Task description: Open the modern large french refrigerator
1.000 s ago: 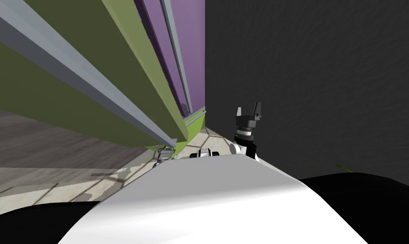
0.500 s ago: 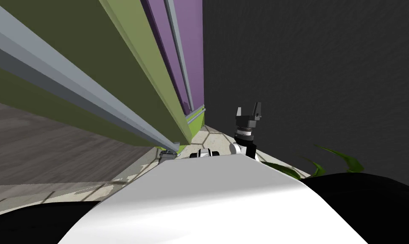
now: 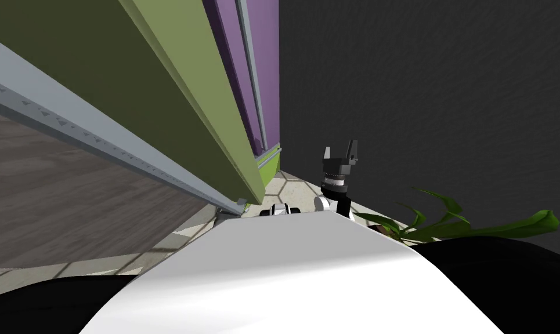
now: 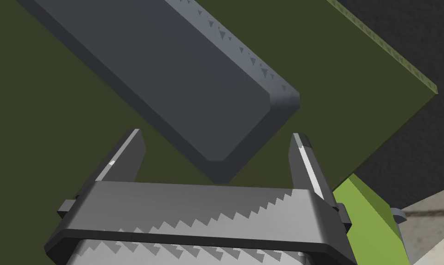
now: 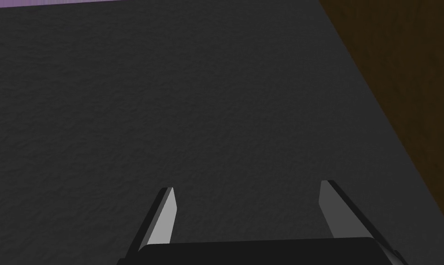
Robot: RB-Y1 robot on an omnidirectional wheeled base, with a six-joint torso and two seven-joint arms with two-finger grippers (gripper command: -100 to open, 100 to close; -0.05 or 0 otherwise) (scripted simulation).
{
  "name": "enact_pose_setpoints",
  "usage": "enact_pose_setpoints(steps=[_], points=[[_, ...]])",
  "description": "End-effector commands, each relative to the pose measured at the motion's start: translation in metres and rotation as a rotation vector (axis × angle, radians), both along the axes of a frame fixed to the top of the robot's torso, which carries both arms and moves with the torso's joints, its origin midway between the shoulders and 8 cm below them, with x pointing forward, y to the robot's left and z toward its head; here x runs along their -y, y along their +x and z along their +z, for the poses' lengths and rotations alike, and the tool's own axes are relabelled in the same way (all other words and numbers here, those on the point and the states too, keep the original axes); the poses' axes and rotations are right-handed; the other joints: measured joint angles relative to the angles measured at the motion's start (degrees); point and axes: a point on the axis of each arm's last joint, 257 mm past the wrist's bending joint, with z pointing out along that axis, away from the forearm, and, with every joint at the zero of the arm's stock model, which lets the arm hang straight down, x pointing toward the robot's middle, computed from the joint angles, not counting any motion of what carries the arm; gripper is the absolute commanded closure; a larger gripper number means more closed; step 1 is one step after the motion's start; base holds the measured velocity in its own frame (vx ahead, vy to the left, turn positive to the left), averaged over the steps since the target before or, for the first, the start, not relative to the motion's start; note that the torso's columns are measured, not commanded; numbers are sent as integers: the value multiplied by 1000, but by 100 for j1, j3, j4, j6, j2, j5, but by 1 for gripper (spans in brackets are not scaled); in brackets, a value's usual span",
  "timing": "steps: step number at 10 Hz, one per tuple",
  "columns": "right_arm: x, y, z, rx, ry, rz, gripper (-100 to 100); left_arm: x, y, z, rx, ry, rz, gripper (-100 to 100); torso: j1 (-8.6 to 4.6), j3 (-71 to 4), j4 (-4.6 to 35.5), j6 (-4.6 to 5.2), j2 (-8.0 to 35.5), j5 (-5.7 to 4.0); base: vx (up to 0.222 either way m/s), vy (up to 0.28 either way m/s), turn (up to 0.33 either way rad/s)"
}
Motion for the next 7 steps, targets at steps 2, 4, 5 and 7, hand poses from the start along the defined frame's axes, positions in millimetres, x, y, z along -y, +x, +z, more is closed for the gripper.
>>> enact_pose_setpoints(steps=[2,4,5,7], points=[[0,0,0,0,0,0,0,-28,14,33,14,-11,7,-100,17,-8,11,7,21,-8,-25,-90,-22],[0,0,0,0,0,0,0,-36,17,44,14,-14,5,-100,18,9,54,-5,83,-46,-18,-72,-22],[0,0,0,0,0,0,0,-36,17,44,14,-14,5,-100,24,18,62,-16,103,-52,-10,-28,5],[0,0,0,0,0,0,0,-36,17,44,14,-14,5,-100,4,18,74,-17,116,-71,-7,4,-2]])
